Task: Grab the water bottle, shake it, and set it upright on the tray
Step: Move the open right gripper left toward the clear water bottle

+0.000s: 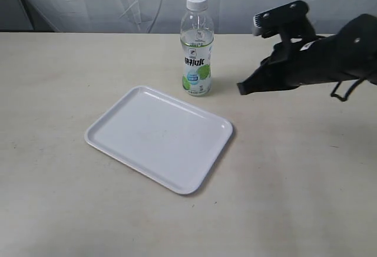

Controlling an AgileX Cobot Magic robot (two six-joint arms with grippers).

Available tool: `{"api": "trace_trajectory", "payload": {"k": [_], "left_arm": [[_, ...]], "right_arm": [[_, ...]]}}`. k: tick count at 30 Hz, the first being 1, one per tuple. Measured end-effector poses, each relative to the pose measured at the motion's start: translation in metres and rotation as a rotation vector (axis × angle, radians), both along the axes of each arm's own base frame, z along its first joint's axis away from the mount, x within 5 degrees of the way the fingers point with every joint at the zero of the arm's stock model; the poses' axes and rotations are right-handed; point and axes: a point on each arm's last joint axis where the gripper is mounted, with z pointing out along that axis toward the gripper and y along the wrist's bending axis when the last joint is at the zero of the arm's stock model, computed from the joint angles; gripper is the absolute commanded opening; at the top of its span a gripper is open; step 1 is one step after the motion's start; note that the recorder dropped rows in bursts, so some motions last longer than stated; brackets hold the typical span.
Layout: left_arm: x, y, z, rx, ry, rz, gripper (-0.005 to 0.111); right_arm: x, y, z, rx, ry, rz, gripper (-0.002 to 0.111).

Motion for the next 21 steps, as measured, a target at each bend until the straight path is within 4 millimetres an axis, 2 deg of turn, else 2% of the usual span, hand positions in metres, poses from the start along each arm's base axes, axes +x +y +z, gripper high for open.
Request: {"api": "trace_trajectory", "payload": {"k": [1, 4, 7, 21], "left_arm": [[0.0, 0.0, 0.0, 0.0, 0.0, 0.0, 0.0], [0.0, 0.0, 0.0, 0.0, 0.0, 0.0, 0.0], [0.0, 0.0, 0.0, 0.0, 0.0, 0.0, 0.0], [0.0, 0.0, 0.0, 0.0, 0.0, 0.0, 0.0]], "right_arm": [[0.003, 0.008, -0.005, -0.005, -0.012, 0.008, 0.036], [0.012, 0.028, -0.015, -0.007, -0.025, 0.031, 0.072], [0.024, 0.04, -0.019, 0.012, -0.029, 0.022, 0.105], [0.054, 0.066, -0.027, 0.066, -0.032, -0.006, 0.104]]}}
